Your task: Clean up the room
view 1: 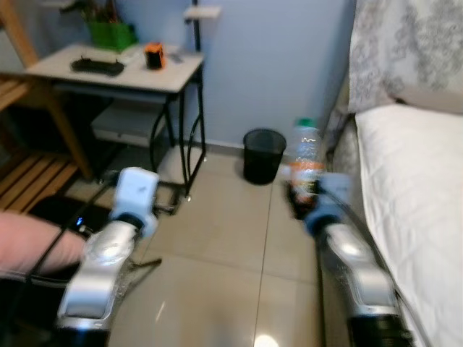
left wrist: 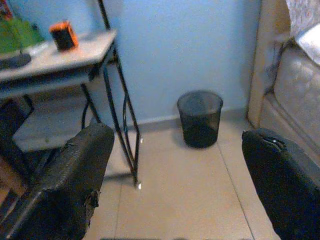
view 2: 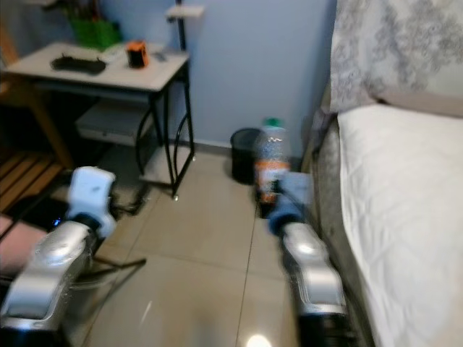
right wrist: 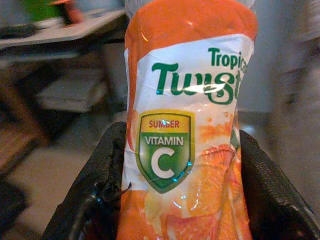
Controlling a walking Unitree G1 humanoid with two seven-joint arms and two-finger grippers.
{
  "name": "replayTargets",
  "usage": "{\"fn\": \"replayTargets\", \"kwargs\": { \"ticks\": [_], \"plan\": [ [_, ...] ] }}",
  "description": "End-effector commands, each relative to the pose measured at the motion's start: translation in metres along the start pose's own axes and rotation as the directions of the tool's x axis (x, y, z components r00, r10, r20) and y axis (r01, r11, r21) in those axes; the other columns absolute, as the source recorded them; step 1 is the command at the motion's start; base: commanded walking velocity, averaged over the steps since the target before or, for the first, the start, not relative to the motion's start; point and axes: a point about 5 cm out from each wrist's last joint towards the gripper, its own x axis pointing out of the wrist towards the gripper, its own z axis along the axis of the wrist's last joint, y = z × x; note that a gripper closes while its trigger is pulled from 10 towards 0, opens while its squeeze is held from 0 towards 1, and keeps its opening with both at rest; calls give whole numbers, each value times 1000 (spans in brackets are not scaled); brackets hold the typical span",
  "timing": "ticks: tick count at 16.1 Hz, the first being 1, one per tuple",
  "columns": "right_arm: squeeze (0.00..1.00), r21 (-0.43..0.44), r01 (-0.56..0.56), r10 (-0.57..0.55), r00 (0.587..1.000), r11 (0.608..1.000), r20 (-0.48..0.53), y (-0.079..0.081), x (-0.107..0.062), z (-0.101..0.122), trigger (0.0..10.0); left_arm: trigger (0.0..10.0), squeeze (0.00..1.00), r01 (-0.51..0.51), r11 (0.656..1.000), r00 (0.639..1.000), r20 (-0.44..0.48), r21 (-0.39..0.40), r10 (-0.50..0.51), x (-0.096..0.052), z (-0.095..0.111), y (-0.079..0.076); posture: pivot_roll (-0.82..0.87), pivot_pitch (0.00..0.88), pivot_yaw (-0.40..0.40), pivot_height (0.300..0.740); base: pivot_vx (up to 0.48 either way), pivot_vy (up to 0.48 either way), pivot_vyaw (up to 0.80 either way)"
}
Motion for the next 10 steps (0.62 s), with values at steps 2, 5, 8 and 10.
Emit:
{"fn": "replayTargets", "kwargs": {
  "ticks": [2, 5, 8, 10],
  "plan": [
    [0, 54, 39, -39, 999, 998, -3, 4, 6, -2, 10000, 10000, 0, -26, 998, 1000, -2, 50, 26, 1, 1, 15, 38, 0, 10, 740, 416, 0, 0],
    [0, 67, 6, -7, 1000, 998, 12, 4, 8, 1, 10000, 10000, 0, -30, 998, 1000, -1, 57, 30, 3, 2, 15, 88, 0, 11, 740, 415, 0, 0],
    [0, 96, -1, 0, 1000, 995, 7, 10, 10, 5, 10000, 10000, 0, -39, 999, 999, 30, 13, 39, 6, 14, 19, 77, 0, 10, 740, 417, 0, 0],
    [0, 27, 31, -31, 999, 999, -12, 7, 9, -4, 10000, 10000, 0, -47, 999, 999, -5, 23, 47, 4, 2, 20, 56, 0, 14, 740, 416, 0, 0]
  ]
}}
